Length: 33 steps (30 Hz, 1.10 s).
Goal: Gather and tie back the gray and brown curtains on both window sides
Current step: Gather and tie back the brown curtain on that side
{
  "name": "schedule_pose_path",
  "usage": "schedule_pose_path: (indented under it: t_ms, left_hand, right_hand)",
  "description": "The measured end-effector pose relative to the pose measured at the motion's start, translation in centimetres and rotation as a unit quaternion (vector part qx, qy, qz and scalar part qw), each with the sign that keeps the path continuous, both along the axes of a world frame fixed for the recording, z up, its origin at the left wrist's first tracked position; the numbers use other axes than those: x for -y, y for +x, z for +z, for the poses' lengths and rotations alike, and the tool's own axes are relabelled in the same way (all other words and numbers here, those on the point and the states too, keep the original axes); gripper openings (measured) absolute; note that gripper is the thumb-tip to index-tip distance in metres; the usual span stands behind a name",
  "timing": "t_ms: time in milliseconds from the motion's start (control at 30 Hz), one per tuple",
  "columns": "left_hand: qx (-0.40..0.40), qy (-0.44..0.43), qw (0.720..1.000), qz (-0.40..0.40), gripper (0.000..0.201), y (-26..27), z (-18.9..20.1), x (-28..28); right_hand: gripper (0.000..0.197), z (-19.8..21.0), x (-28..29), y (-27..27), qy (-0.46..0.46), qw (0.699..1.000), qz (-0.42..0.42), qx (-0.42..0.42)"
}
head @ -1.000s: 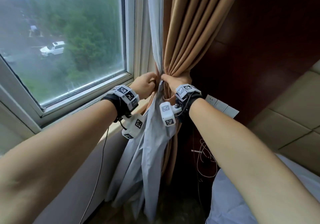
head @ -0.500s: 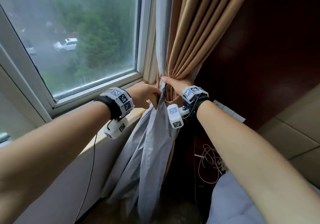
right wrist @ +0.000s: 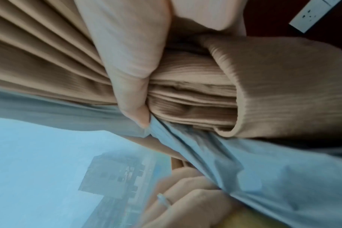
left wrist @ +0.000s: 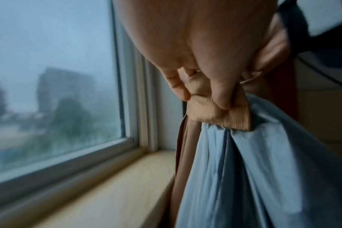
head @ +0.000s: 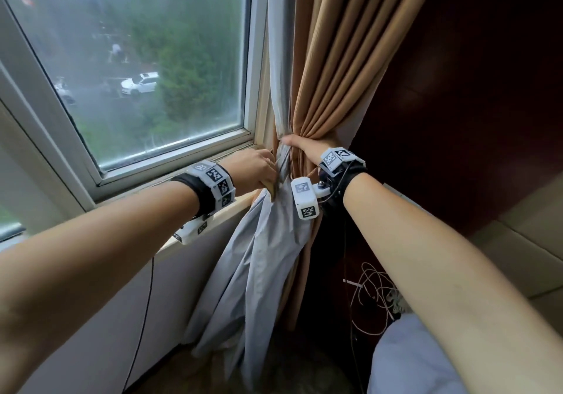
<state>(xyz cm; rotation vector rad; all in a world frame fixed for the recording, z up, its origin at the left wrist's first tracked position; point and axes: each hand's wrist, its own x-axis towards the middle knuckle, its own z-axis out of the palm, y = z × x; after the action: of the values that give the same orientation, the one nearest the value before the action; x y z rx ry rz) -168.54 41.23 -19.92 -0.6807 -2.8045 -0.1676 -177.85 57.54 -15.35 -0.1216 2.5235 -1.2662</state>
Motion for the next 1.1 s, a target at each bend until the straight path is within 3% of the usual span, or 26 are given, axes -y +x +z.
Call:
schedule_pose_path:
  t_ms: [100, 200, 300, 400, 500, 600, 700, 800, 933, 1033, 1100]
  left_hand:
    - [0.068, 0.059, 0.993, 0.071, 0.014, 0.1, -2.4, 0.1]
    - [0.08, 0.107, 0.987, 0.092, 0.018, -0.2, -2.6, -0.5]
    - [0.032, 0.102, 0.994, 0.031, 0.01, -0.8, -1.2, -1.8]
    - [-0.011, 0.129, 0.991, -0.024, 0.009, -0.9, -0.2, -3.1]
    - [-0.006, 0.097, 0.995, -0.039, 0.009, -1.0, 0.0, -3.8]
    - [0.04, 0.032, 0.999, -0.002, 0.015, -1.6, 0.1, -4.0]
    - [0.06, 0.06, 0.995, 0.052, 0.014, -2.1, 0.0, -3.8]
    - [0.044, 0.121, 0.988, 0.09, 0.011, -1.8, -1.2, -3.8]
    - [0.037, 0.211, 0.97, 0.118, 0.009, -1.4, -1.8, -4.6]
    - [0.07, 0.22, 0.959, 0.163, 0.011, -2.2, -1.6, -4.7]
    - [0.102, 0.229, 0.95, 0.185, 0.015, -2.6, -1.4, -4.4]
  right_hand:
    - [0.093, 0.0, -0.4, -0.2, -0.012, 1.0, 0.009, 0.008]
    - [0.111, -0.3, -0.9, 0.0, -0.032, 0.999, 0.004, 0.034]
    - [0.11, -0.3, -1.2, -0.1, -0.045, 0.999, -0.003, 0.006]
    - [0.091, 0.0, -1.5, -0.2, -0.037, 0.999, 0.004, 0.031]
    - [0.111, -0.3, -2.0, -0.9, -0.025, 0.998, 0.017, 0.061]
    - [0.116, -0.7, -2.2, -1.2, -0.023, 0.998, 0.024, 0.053]
    - [0.118, -0.3, -2.3, -0.4, -0.021, 0.999, 0.029, 0.018]
    - [0.103, -0.4, -2.7, -0.1, 0.006, 0.997, 0.05, -0.05]
    - [0.106, 0.7, -3.7, 1.1, 0.121, 0.983, 0.074, -0.117]
    - [0.085, 2.4, -4.0, 2.2, 0.265, 0.942, 0.111, -0.176]
    - [0.057, 2.6, -3.8, 2.4, 0.291, 0.93, 0.161, -0.156]
